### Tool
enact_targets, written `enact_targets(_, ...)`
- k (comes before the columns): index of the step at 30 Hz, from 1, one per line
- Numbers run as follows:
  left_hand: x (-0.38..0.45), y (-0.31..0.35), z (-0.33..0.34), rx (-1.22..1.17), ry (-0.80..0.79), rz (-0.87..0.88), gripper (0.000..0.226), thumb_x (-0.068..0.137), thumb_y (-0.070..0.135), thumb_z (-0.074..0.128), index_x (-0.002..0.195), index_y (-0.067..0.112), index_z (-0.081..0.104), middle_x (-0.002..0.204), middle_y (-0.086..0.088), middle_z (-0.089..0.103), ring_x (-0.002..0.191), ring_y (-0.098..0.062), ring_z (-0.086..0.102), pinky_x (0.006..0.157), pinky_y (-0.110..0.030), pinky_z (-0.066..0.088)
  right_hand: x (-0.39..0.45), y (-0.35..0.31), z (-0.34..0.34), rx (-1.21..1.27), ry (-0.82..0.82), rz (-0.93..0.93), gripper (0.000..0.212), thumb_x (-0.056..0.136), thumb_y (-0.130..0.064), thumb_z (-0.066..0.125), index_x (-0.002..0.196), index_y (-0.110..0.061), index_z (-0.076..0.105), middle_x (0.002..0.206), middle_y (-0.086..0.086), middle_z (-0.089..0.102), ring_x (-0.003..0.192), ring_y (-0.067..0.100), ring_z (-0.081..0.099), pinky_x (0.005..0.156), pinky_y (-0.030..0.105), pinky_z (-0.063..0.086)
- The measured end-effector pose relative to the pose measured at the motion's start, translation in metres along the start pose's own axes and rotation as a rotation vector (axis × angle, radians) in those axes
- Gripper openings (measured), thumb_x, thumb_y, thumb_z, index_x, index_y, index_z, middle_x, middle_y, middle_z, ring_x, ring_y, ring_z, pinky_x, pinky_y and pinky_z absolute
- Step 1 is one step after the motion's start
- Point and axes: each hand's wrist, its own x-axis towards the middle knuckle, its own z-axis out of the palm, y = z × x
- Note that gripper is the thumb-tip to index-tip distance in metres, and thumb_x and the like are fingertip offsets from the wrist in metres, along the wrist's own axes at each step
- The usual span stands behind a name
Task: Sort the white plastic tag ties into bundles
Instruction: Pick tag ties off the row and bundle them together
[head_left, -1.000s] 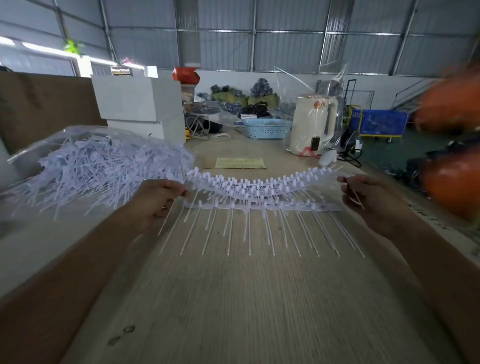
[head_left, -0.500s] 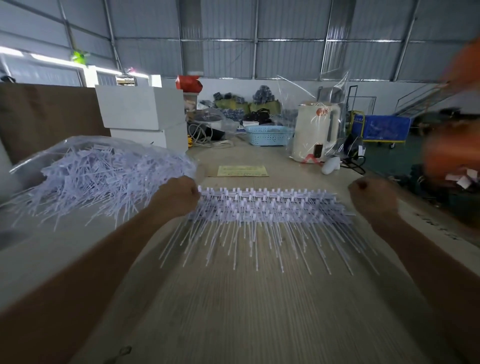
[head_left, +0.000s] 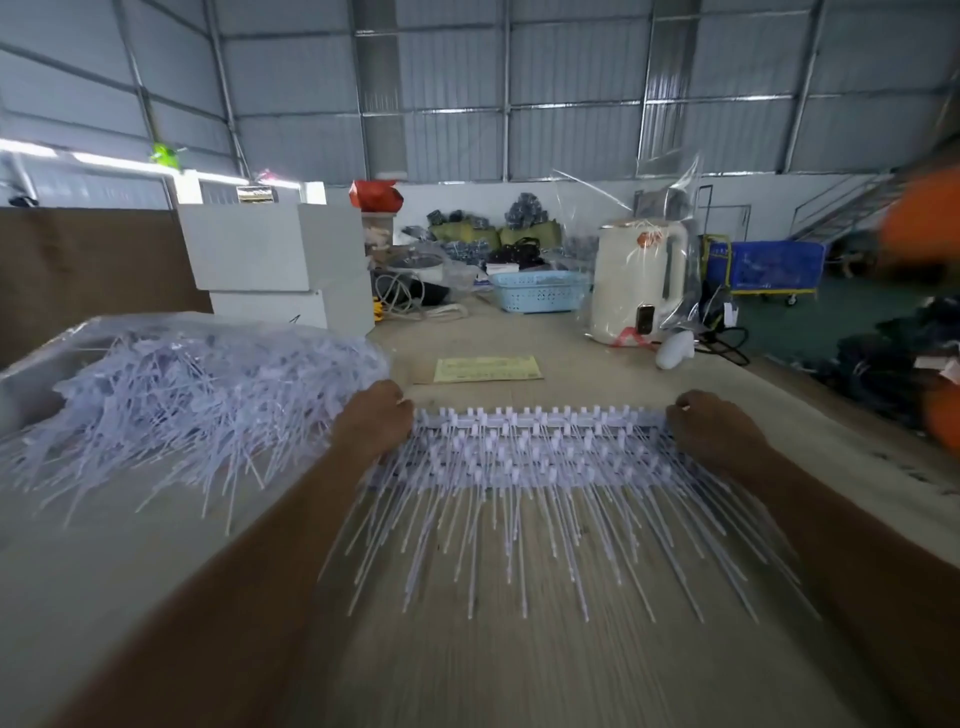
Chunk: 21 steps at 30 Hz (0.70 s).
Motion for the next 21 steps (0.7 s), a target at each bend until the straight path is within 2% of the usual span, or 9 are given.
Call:
enact_targets(3,-0.001,0.003,-0.002,-0.135,0.106,0.053,0.021,0.093,0.011,0.059,0.111,0.007,0.068,0.116,-0.015,0.069,0.101,-0.033,0.067,0.088,-0.042,0.056,0.004,0.0,-0.007,0.15,0.094,-0.016,0.023,0.098,-0.018,0.045,0.099,-0.007,0.065,0.105,0.019,0.068,0.095,0.036,0.064,0.08,0.037,0.047)
enact_targets(4,-0.002,0.004,-0.003,-0.256,0.145,0.044,0.015,0.091,0.005,0.061,0.104,0.006,0.068,0.108,-0.016,0.071,0.091,-0.031,0.069,0.076,-0.038,0.059,0.006,0.0,-0.009,0.234,0.148,-0.024,0.021,0.097,-0.015,0.049,0.1,-0.005,0.067,0.106,0.017,0.069,0.094,0.034,0.064,0.081,0.037,0.047)
enact_targets(6,-0.008,0.008,-0.006,-0.582,0.17,0.012,0.013,0.09,-0.006,0.06,0.093,0.005,0.066,0.09,-0.018,0.071,0.068,-0.024,0.064,0.051,-0.025,0.052,0.005,0.001,-0.012,0.485,0.217,-0.02,0.021,0.095,-0.009,0.057,0.111,-0.006,0.069,0.105,0.014,0.068,0.089,0.028,0.062,0.079,0.035,0.048)
enact_targets(7,-0.01,0.009,-0.007,-0.755,0.169,0.012,0.015,0.089,-0.012,0.059,0.091,0.001,0.065,0.08,-0.017,0.069,0.061,-0.021,0.061,0.048,-0.022,0.047,0.004,0.0,-0.014,0.606,0.225,-0.006,0.022,0.093,-0.005,0.059,0.113,-0.006,0.069,0.102,0.013,0.067,0.085,0.025,0.06,0.075,0.032,0.048)
enact_targets(9,-0.013,0.012,-0.012,-0.907,0.202,0.05,0.021,0.084,-0.021,0.059,0.093,-0.004,0.067,0.069,-0.013,0.065,0.055,-0.017,0.059,0.053,-0.022,0.045,0.003,-0.001,-0.017,0.799,0.218,0.014,0.024,0.092,0.001,0.062,0.114,-0.002,0.068,0.098,0.013,0.064,0.083,0.024,0.057,0.075,0.033,0.046)
enact_targets(12,-0.017,0.019,-0.018,-0.912,0.232,0.038,0.028,0.081,-0.023,0.059,0.099,-0.005,0.069,0.072,-0.013,0.064,0.052,-0.01,0.059,0.054,-0.021,0.048,0.002,-0.008,-0.023,1.011,0.182,0.046,0.02,0.092,0.009,0.059,0.11,0.006,0.066,0.101,0.016,0.063,0.088,0.026,0.058,0.082,0.034,0.05)
enact_targets(16,-0.019,0.027,-0.024,-1.051,0.229,-0.027,0.024,0.085,-0.021,0.058,0.096,-0.002,0.068,0.072,-0.013,0.063,0.059,-0.018,0.061,0.055,-0.022,0.053,0.003,-0.013,-0.03,1.222,0.16,0.098,0.025,0.092,0.013,0.053,0.099,-0.005,0.069,0.113,0.018,0.064,0.1,0.026,0.065,0.071,0.021,0.056)
enact_targets(19,-0.018,0.025,-0.033,-1.279,0.229,-0.052,0.024,0.09,-0.02,0.053,0.103,-0.005,0.064,0.073,-0.014,0.065,0.068,-0.024,0.064,0.071,-0.032,0.057,0.005,-0.012,-0.037,1.356,0.174,0.14,0.03,0.092,0.014,0.051,0.095,-0.01,0.07,0.113,0.015,0.065,0.094,0.018,0.067,0.065,0.017,0.056)
enact_targets(21,-0.02,0.024,-0.037,-1.322,0.258,-0.067,0.028,0.087,-0.022,0.053,0.106,-0.004,0.063,0.082,-0.017,0.064,0.078,-0.028,0.063,0.084,-0.037,0.056,0.006,-0.012,-0.04,1.419,0.187,0.173,0.032,0.094,0.013,0.05,0.093,-0.012,0.071,0.111,0.011,0.067,0.093,0.015,0.067,0.065,0.016,0.056)
